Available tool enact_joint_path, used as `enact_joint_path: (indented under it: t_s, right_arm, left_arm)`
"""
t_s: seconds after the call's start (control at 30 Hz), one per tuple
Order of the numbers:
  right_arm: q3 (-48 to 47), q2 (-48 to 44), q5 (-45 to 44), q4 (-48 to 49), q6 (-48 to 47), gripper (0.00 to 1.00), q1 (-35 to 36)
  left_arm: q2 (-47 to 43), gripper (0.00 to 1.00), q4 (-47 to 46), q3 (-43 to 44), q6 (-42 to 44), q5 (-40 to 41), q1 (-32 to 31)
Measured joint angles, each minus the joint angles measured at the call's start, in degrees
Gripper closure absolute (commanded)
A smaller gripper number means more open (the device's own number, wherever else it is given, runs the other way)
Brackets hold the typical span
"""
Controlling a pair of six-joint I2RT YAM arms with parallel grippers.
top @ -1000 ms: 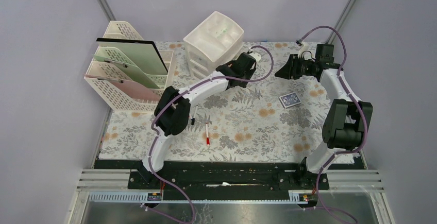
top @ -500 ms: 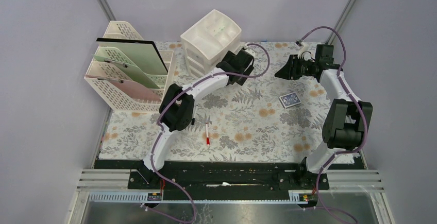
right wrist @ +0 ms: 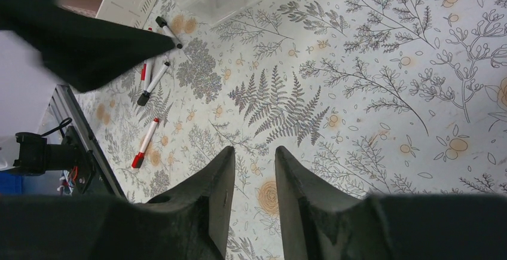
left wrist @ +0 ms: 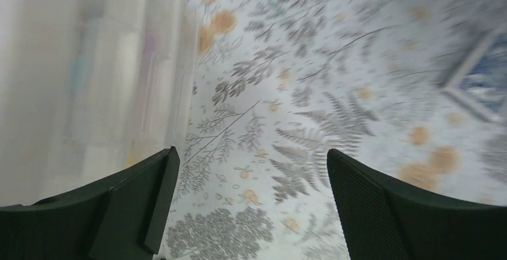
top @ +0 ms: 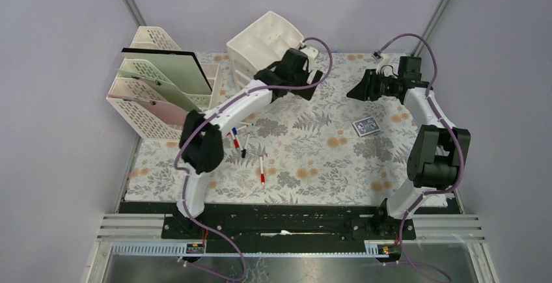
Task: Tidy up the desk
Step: Close the drawer in the storage box.
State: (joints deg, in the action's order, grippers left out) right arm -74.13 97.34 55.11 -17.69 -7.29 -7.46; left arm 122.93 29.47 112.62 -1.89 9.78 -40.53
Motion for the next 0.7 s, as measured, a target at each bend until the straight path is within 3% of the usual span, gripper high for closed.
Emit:
enact_joint_path:
  t_s: [0.3,0.37,0.4,0.43,0.53,0.7]
  right_arm:
    - [-0.09,-0.35,0.0,-0.52,-1.14,0.45,0.0]
    - [-1.03,-0.35,-0.02,-1.33,-1.44,0.25,0.0]
    - [-2.01,-0.35,-0.02,-1.81,-1.66,0.05,0.0]
    - [-2.95,-0.35,0.02,-2.25,-1.7,0.01,0.0]
    - [-6.78,-0.35,0.31,-2.64,-1.79,0.0,0.0]
    - [-12.22,0.46,3.74,-1.51,0.85,0.0,0.0]
  left_arm:
    - [-26.18,0.01,-11.32,-11.5,-14.08,-9.81,3.58]
    - [-31.32,0.01,-14.91,-14.97,-20.04,-11.87,7.61]
    - [-33.31,0.01,-16.68,-16.68,-23.87,-12.63,10.32]
    - [-34.42,0.01,-17.59,-17.81,-26.69,-12.9,12.5]
    - [-35.39,0.01,-17.99,-20.04,-35.39,-12.52,19.34]
    - [-32.83,0.01,-10.69,-19.74,-42.88,-6.1,21.57]
